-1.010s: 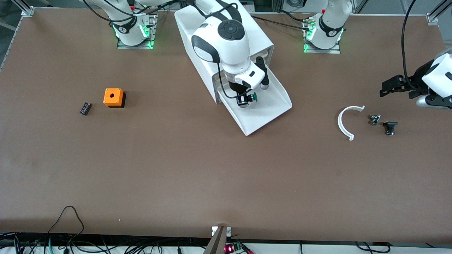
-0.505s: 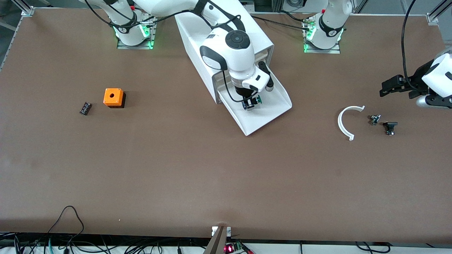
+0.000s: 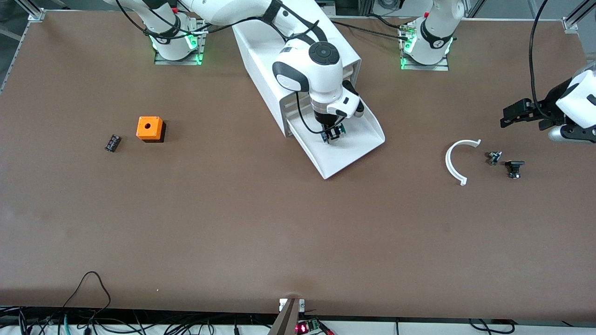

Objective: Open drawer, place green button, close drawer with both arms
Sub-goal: 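Lower the green button into the open drawer with the right gripper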

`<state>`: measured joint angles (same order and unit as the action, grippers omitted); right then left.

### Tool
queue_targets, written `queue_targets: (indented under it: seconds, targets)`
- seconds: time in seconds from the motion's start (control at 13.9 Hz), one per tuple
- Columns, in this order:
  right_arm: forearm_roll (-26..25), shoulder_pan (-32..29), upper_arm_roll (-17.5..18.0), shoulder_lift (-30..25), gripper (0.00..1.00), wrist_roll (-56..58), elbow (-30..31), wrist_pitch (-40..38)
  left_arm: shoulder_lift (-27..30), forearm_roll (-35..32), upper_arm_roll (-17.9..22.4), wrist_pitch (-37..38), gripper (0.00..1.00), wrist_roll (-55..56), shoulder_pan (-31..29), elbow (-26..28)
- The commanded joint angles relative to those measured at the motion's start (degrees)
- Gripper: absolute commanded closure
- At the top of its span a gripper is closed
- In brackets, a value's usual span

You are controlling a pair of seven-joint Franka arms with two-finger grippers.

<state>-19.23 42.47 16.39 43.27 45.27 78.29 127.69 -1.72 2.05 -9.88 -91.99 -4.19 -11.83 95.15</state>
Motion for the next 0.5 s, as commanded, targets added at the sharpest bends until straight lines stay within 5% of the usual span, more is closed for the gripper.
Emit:
queue_targets:
  seconds: [0.0, 0.29, 0.43]
  targets:
    - [-1.95, 0.86, -0.57, 0.23, 0.79, 0.79, 0.64, -2.09, -0.30, -1.52, -0.41, 1.37, 0.00, 1.72, 0.32, -1.55]
    - [-2.31, 1.83, -0.57, 1.37, 0.77, 0.26, 0.81, -2.71, -0.21, -1.52, -0.50, 1.37, 0.00, 1.99, 0.32, -1.64]
    - [-1.70, 2.09, -0.57, 1.73, 0.66, -0.88, 0.73, -2.62, -0.21, -1.52, -0.50, 1.37, 0.00, 1.99, 0.32, -1.64]
